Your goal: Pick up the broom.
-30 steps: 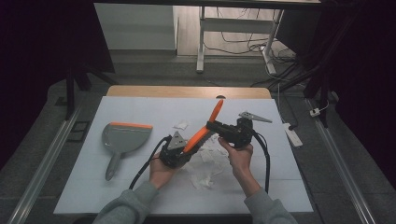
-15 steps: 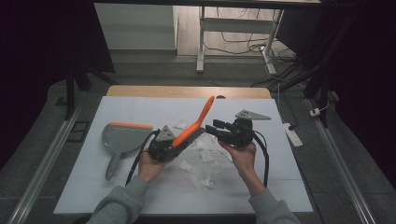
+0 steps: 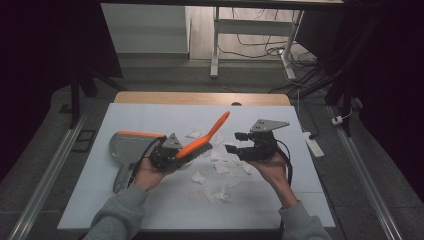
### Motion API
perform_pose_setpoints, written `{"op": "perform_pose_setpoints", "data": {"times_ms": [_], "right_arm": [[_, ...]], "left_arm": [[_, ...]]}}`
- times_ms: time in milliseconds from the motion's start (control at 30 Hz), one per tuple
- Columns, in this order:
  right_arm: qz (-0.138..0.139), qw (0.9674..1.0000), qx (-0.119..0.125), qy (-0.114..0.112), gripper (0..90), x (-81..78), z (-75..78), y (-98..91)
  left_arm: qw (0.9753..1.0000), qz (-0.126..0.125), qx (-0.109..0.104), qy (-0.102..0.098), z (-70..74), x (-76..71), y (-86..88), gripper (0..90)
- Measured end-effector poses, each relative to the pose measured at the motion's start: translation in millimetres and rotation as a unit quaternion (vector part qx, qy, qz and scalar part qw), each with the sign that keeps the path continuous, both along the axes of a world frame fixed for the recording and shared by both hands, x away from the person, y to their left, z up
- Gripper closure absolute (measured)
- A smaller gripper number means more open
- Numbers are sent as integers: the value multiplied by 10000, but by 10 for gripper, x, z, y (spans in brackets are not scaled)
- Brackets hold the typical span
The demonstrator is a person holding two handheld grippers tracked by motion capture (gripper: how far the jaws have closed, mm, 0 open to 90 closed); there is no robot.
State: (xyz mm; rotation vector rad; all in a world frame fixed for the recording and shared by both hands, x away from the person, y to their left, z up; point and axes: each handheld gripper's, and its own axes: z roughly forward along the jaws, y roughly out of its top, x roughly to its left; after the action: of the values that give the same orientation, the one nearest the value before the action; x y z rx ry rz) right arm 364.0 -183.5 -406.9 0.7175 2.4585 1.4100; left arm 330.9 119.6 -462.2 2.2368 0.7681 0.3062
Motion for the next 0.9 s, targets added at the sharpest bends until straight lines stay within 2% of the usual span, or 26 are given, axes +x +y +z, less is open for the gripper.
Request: {"op": "perform_pose_setpoints", "data": {"times_ms": [67, 133, 267, 367, 500, 767, 900], "right_arm": [[98, 9998, -153, -58, 380, -34, 32, 27], [178, 9993, -290, -120, 379, -62, 55, 56], [325, 9985, -404, -166, 369, -95, 71, 100], [411, 9973, -591, -172, 364, -114, 63, 148], [487, 9951, -806, -286, 357, -152, 60, 219], [653, 9909, -1111, -389, 349, -192, 56, 312], [705, 9888, -1271, -328, 347, -179, 37, 315]], "left_arm": [[9999, -76, 110, -29, 25, -12, -15, 802], [9998, -132, 149, 23, 35, -17, -34, 802], [9992, -231, 323, 79, 32, -22, -73, 802], [9979, -336, 534, 140, 19, -17, -115, 802], [9967, -434, 668, 151, 2, -28, -194, 802], [9928, -721, 956, 95, -25, -82, -396, 802], [9904, -875, 1067, 46, -31, -116, -468, 802]]}}
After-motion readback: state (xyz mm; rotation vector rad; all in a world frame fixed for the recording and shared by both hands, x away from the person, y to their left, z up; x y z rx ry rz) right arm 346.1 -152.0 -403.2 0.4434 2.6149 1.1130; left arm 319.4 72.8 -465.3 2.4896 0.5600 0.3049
